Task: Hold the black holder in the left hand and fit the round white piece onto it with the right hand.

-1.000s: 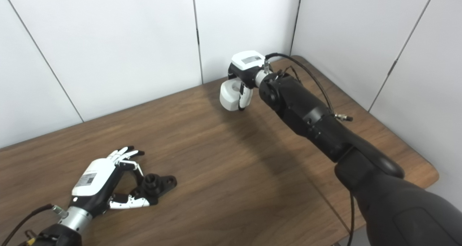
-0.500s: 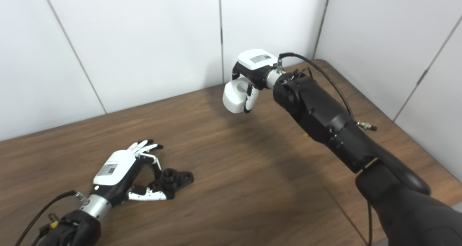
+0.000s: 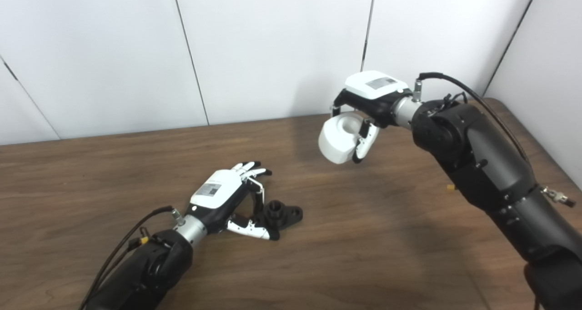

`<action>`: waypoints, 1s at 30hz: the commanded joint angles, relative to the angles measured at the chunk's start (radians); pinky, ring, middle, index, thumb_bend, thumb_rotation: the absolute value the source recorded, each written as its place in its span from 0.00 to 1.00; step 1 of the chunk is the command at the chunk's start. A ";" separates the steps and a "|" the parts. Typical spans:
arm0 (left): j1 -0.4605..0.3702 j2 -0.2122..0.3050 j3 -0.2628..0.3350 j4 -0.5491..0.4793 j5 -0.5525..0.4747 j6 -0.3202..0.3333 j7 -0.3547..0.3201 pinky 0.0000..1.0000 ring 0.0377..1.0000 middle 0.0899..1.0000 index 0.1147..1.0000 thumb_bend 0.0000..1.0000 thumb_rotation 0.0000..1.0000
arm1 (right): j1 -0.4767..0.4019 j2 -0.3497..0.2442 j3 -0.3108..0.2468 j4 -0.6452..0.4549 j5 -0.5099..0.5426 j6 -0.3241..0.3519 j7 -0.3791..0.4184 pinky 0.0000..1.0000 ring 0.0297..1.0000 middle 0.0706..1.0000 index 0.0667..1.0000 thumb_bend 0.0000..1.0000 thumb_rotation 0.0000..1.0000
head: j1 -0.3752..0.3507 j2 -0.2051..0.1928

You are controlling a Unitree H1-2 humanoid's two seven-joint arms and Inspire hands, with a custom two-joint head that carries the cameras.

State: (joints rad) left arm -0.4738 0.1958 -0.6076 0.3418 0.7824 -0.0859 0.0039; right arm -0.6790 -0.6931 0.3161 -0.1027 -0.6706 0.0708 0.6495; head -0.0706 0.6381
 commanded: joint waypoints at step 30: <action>0.024 0.004 -0.052 0.058 0.048 0.081 -0.104 0.99 0.98 0.88 0.42 0.52 0.06 | -0.072 0.097 0.010 -0.164 0.077 -0.025 0.163 0.86 0.90 0.77 0.44 0.53 0.14 | -0.003 0.049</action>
State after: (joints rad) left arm -0.4843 0.1826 -0.6178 0.3429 0.7832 -0.0448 -0.0114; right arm -0.7078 -0.5955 0.3438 -0.2396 -0.5983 0.0392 0.8237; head -0.0736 0.6857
